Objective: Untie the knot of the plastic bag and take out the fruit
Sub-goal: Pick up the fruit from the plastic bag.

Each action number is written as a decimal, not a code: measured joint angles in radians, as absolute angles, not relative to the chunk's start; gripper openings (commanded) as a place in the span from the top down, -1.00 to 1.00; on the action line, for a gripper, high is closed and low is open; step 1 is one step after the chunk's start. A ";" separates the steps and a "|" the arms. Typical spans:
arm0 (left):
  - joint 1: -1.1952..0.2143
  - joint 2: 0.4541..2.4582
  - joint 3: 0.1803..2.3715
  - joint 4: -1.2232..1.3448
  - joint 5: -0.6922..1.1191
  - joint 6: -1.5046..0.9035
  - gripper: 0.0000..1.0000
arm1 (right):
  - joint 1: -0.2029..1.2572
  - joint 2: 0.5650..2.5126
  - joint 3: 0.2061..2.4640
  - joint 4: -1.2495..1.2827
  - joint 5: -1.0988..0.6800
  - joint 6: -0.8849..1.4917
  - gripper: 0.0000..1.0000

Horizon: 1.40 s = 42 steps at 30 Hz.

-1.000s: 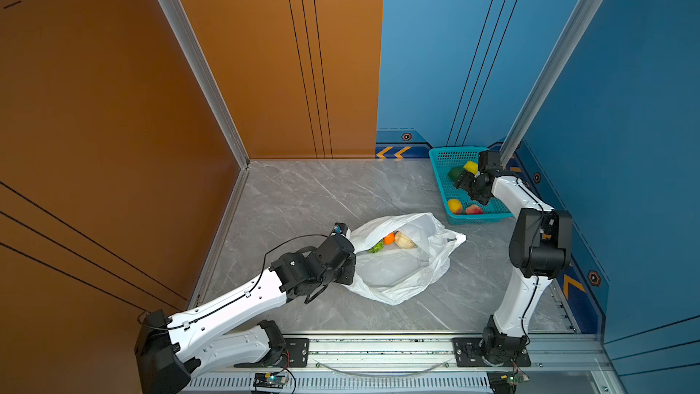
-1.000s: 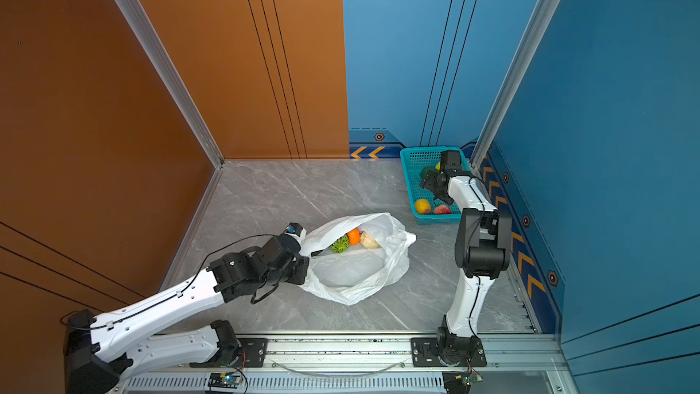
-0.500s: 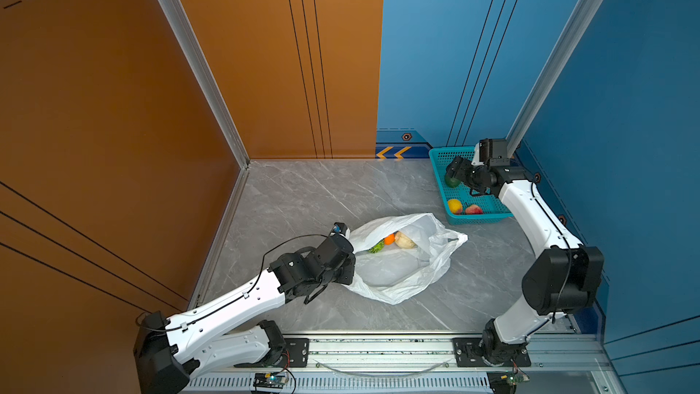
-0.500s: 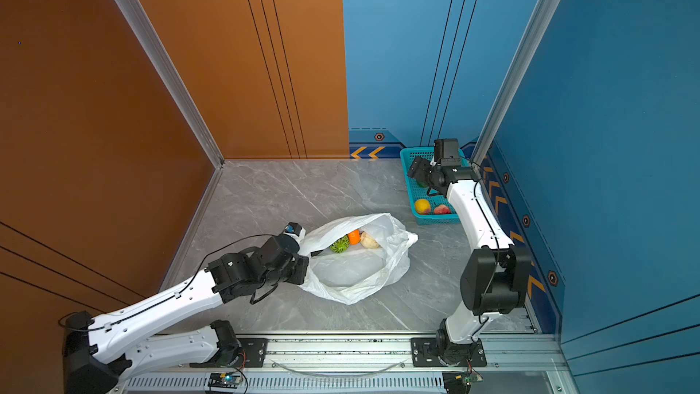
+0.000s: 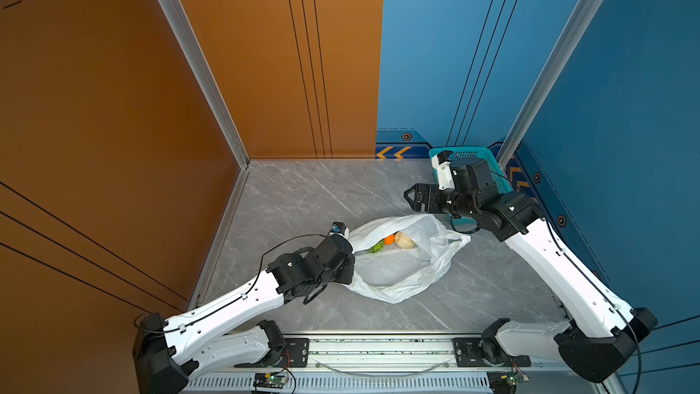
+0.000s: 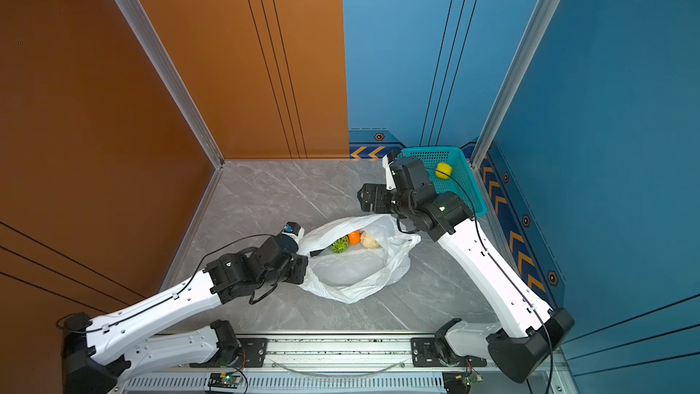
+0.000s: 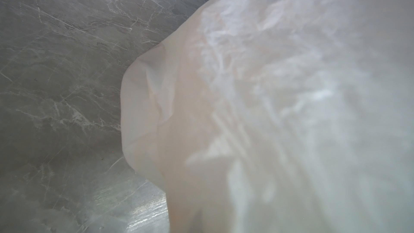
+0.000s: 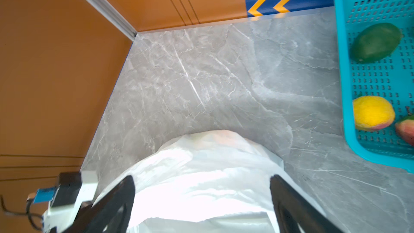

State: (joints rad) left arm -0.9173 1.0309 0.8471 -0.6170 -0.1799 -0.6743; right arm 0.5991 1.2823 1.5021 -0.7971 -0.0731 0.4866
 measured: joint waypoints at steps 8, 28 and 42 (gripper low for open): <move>-0.917 1.031 0.847 -0.617 -0.183 -0.678 1.00 | 0.826 1.275 1.458 -0.846 -0.036 0.533 -0.92; -0.917 1.036 0.848 -0.617 -0.183 -0.678 1.00 | 1.023 1.305 0.978 -0.543 0.005 0.711 -0.92; -0.917 1.043 0.848 -0.616 -0.183 -0.681 1.00 | 0.965 1.485 0.846 -0.215 -0.019 0.901 -0.79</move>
